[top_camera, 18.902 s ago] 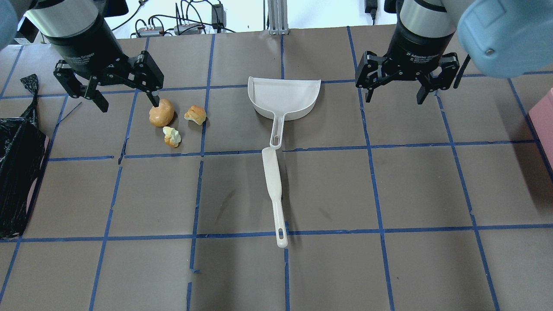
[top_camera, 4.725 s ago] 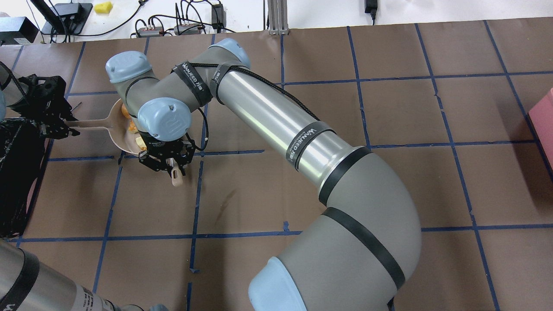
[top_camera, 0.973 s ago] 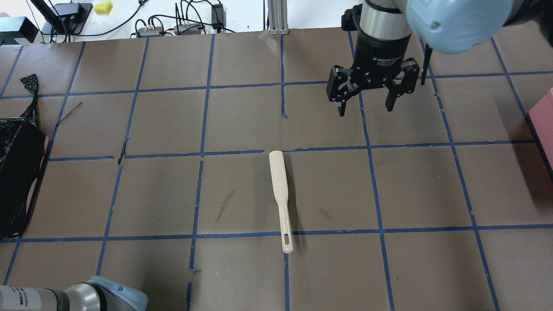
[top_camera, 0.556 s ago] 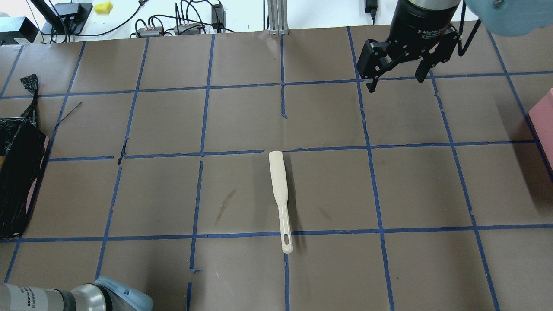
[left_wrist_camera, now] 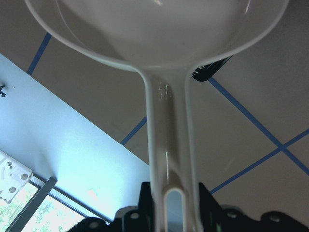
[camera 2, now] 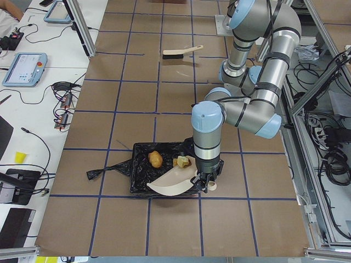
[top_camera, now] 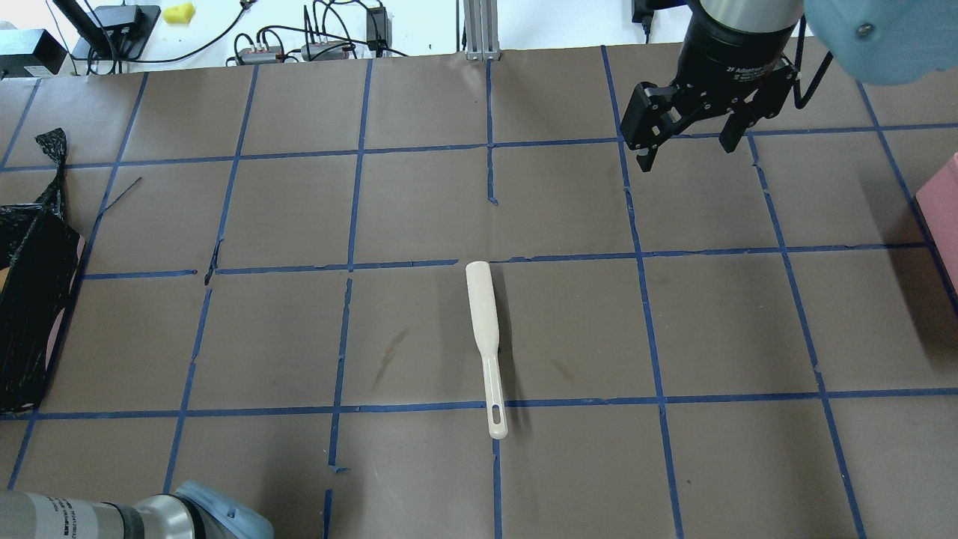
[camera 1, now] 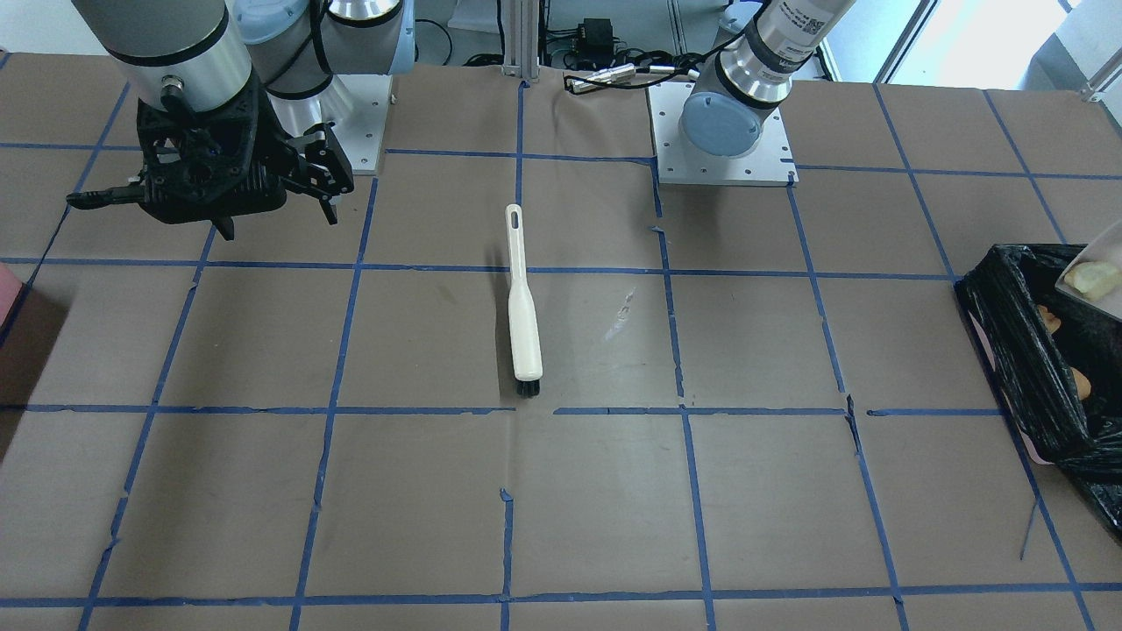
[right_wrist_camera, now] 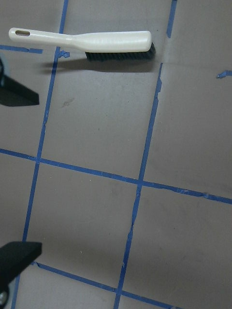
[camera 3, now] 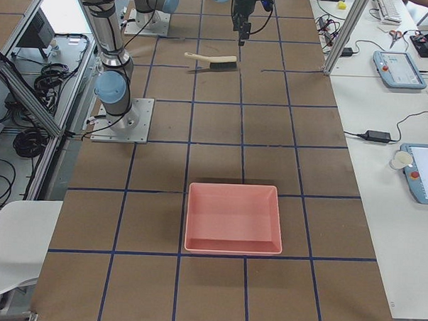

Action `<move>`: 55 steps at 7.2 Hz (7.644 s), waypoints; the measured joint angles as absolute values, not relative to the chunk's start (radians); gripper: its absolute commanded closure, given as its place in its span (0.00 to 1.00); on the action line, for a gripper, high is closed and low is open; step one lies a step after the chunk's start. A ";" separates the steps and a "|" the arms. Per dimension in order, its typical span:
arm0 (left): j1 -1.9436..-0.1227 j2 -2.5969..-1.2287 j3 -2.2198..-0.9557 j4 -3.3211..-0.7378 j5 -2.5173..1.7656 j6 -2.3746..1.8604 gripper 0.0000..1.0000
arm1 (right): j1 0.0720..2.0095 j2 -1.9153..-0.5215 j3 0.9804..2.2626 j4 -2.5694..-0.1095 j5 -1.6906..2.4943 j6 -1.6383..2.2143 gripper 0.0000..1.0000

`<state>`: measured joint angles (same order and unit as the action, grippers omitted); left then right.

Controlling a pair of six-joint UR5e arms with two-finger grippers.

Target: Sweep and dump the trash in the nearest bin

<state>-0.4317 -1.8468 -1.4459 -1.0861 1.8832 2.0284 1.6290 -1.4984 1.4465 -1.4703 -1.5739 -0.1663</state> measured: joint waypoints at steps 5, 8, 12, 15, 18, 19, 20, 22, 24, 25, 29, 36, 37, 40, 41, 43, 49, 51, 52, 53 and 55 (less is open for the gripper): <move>-0.555 -1.811 -1.464 -1.032 2.035 2.030 0.95 | 1.629 -1.502 1.455 -1.491 -1.553 -0.201 0.00; -0.565 -1.782 -1.450 -1.047 1.994 2.068 0.96 | 1.631 -1.505 1.457 -1.495 -1.549 -0.206 0.00; -0.645 -1.717 -1.463 -1.105 1.858 1.931 0.96 | 1.631 -1.501 1.457 -1.497 -1.530 -0.209 0.00; -0.731 -1.643 -1.471 -1.191 1.854 1.852 0.96 | 1.631 -1.497 1.461 -1.497 -1.531 -0.207 0.00; -0.878 -1.638 -1.501 -1.251 1.846 1.679 0.96 | 1.627 -1.500 1.468 -1.496 -1.532 -0.209 0.00; -0.947 -1.641 -1.517 -1.255 1.844 1.601 0.96 | 1.625 -1.505 1.474 -1.496 -1.533 -0.209 0.00; -1.005 -1.653 -1.538 -1.253 1.831 1.504 0.96 | 1.626 -1.508 1.481 -1.496 -1.533 -0.209 0.00; -1.119 -1.693 -1.571 -1.244 1.805 1.300 0.96 | 1.628 -1.512 1.489 -1.496 -1.531 -0.207 0.00; -1.257 -1.737 -1.581 -1.244 1.791 1.063 0.96 | 1.629 -1.515 1.498 -1.496 -1.530 -0.202 0.00; -1.330 -1.761 -1.582 -1.245 1.785 0.934 0.96 | 1.629 -1.516 1.501 -1.497 -1.530 -0.198 0.00; -1.494 -1.826 -1.584 -1.221 1.644 0.566 0.95 | 1.629 -1.516 1.504 -1.497 -1.531 -0.197 0.00; -1.689 -1.914 -1.603 -1.071 1.593 0.143 0.95 | 1.631 -1.513 1.506 -1.493 -1.529 -0.192 0.00; -1.711 -1.930 -1.602 -1.035 1.594 0.106 0.95 | 1.631 -1.513 1.509 -1.494 -1.529 -0.192 0.00; -1.748 -1.949 -1.622 -0.995 1.594 0.034 0.95 | 1.632 -1.510 1.512 -1.495 -1.530 -0.192 0.00; -1.755 -1.952 -1.630 -0.988 1.593 0.017 0.95 | 1.632 -1.510 1.511 -1.496 -1.530 -0.191 0.00; -1.762 -1.955 -1.636 -0.984 1.592 0.001 0.95 | 1.632 -1.513 1.509 -1.496 -1.531 -0.189 0.00; -1.767 -1.963 -1.645 -0.982 1.559 -0.003 0.95 | 1.632 -1.516 1.511 -1.495 -1.530 -0.192 0.00; -1.767 -1.964 -1.648 -0.977 1.558 -0.002 0.94 | 1.632 -1.517 1.511 -1.494 -1.530 -0.192 0.00; -1.767 -1.964 -1.649 -0.976 1.558 0.000 0.94 | 1.632 -1.517 1.511 -1.494 -1.529 -0.192 0.00; -1.767 -1.965 -1.649 -0.976 1.558 0.001 0.94 | 1.632 -1.517 1.511 -1.494 -1.530 -0.192 0.00; -1.767 -1.966 -1.650 -0.976 1.557 0.002 0.94 | 1.631 -1.518 1.511 -1.494 -1.538 -0.193 0.00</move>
<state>-1.7671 -1.9655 -1.6500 -0.9757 1.5575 0.0015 1.6313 -1.5176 1.5114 -1.4941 -1.5382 -0.1927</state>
